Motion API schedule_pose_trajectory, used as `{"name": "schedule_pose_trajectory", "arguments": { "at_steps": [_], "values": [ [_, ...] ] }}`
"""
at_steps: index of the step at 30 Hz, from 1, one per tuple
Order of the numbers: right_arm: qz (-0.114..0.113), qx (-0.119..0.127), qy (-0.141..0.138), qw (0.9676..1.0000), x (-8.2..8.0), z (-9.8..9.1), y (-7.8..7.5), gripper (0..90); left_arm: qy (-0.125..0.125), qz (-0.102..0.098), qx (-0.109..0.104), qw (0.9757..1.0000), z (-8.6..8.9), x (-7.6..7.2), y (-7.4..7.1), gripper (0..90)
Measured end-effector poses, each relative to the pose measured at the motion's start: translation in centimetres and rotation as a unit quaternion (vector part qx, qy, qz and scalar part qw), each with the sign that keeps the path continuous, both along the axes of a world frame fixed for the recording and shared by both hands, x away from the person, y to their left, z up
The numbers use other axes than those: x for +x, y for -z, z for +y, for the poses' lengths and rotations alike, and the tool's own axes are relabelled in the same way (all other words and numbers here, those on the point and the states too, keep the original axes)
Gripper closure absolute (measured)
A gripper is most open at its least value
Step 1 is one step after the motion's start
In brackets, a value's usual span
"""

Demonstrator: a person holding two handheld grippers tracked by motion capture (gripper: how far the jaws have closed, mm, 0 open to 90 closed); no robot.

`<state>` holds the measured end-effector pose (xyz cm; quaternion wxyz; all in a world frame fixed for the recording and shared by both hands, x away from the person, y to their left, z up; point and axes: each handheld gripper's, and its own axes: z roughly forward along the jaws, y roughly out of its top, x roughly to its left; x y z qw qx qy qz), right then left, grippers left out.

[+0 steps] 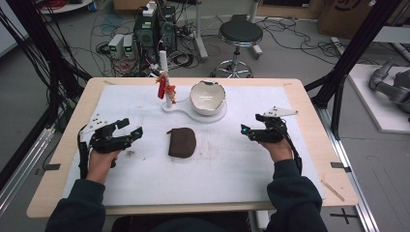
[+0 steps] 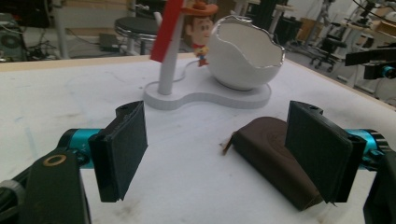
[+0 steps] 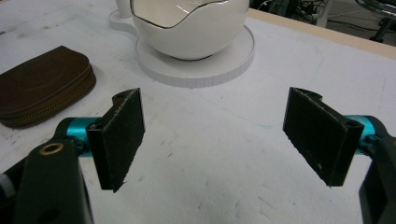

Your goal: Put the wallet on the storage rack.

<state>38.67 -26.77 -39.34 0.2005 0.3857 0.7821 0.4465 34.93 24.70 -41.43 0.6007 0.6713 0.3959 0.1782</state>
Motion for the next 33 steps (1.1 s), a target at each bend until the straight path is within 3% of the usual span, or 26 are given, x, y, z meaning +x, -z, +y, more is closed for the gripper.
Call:
{"name": "schedule_pose_trajectory", "arguments": {
  "at_steps": [4, 8, 13, 18, 25, 27, 28, 29, 33],
  "values": [
    [0.005, 0.002, -0.006, 1.0000, -0.4, -0.2, 0.1, 21.0, 0.031, 0.020, 0.008, 0.9993, -2.5, 1.1, -0.1, 21.5],
    [0.010, -0.001, -0.019, 0.9998, -0.5, 0.2, 0.2, 21.0, 0.055, 0.052, 0.017, 0.9970, -4.9, 2.6, 0.6, 21.5],
    [0.017, -0.004, -0.029, 0.9994, -0.4, 0.6, 0.5, 21.1, 0.075, 0.096, 0.046, 0.9915, -7.3, 4.7, 1.6, 21.5],
    [0.022, -0.005, -0.041, 0.9989, -0.3, 1.0, 0.6, 21.1, 0.082, 0.138, 0.059, 0.9852, -9.1, 6.6, 2.2, 21.4],
    [0.027, 0.004, -0.047, 0.9985, -0.3, 1.0, 0.7, 21.1, 0.094, 0.178, 0.083, 0.9760, -10.3, 7.8, 3.7, 21.4],
    [0.029, 0.006, -0.051, 0.9983, -0.3, 1.2, 0.7, 21.1, 0.105, 0.187, 0.071, 0.9742, -10.1, 8.0, 3.9, 22.6],
    [0.031, 0.006, -0.052, 0.9981, -0.3, 1.3, 0.8, 21.1, 0.122, 0.189, 0.058, 0.9726, -10.0, 8.0, 3.9, 29.8],
    [0.035, 0.008, -0.060, 0.9976, -0.2, 1.6, 0.9, 21.1, 0.123, 0.190, 0.061, 0.9722, -9.9, 8.0, 3.9, 35.4],
    [0.047, 0.018, -0.079, 0.9956, -0.1, 2.5, 1.2, 21.1, 0.122, 0.184, 0.070, 0.9729, -10.0, 7.8, 3.6, 42.7]
  ]
}}
